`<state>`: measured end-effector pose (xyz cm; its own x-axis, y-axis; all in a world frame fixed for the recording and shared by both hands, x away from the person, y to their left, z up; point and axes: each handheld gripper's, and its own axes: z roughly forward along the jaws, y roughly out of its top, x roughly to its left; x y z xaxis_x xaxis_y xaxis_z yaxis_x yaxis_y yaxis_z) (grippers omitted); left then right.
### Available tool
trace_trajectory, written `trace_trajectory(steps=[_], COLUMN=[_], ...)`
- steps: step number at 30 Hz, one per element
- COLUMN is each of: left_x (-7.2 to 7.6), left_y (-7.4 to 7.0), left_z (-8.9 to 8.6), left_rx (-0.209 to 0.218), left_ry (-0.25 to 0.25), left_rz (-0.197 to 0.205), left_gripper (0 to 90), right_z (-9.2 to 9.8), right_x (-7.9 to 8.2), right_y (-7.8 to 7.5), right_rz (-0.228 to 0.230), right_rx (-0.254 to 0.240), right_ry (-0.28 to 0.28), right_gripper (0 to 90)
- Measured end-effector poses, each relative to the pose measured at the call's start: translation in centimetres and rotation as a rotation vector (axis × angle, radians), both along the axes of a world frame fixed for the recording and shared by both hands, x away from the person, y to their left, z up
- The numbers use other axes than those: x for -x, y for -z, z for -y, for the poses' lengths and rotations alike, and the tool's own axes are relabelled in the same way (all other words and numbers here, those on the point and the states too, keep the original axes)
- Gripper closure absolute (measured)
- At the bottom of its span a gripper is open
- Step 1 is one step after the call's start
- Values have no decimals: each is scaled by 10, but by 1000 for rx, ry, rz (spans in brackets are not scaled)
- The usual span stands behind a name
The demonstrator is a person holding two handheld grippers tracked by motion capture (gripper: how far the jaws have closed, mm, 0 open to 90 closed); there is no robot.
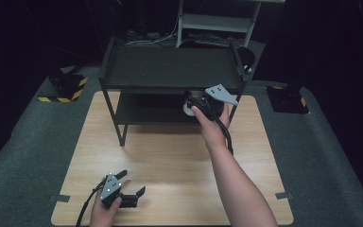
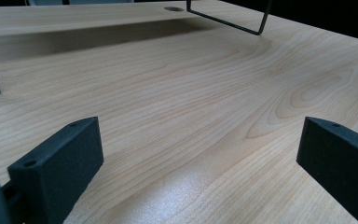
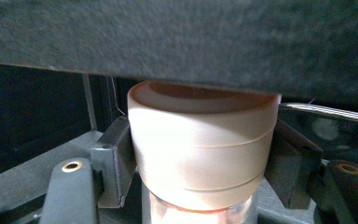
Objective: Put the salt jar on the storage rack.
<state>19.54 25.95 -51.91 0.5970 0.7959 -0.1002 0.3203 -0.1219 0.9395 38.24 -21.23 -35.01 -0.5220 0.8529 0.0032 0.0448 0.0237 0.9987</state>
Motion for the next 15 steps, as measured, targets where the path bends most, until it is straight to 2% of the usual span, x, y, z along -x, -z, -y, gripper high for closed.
trace_trajectory(steps=[12, 15], left_x=[0, 0], left_y=[0, 0], left_z=[0, 0], left_rx=[-2, -2], left_ry=[2, 2], left_rz=[2, 1], left_gripper=[5, 6], right_z=[1, 2], right_x=[-5, -6], right_y=[10, 9], right_rz=[5, -9], right_rx=[-12, -18], right_ry=[-4, -9], right_gripper=[343, 342])
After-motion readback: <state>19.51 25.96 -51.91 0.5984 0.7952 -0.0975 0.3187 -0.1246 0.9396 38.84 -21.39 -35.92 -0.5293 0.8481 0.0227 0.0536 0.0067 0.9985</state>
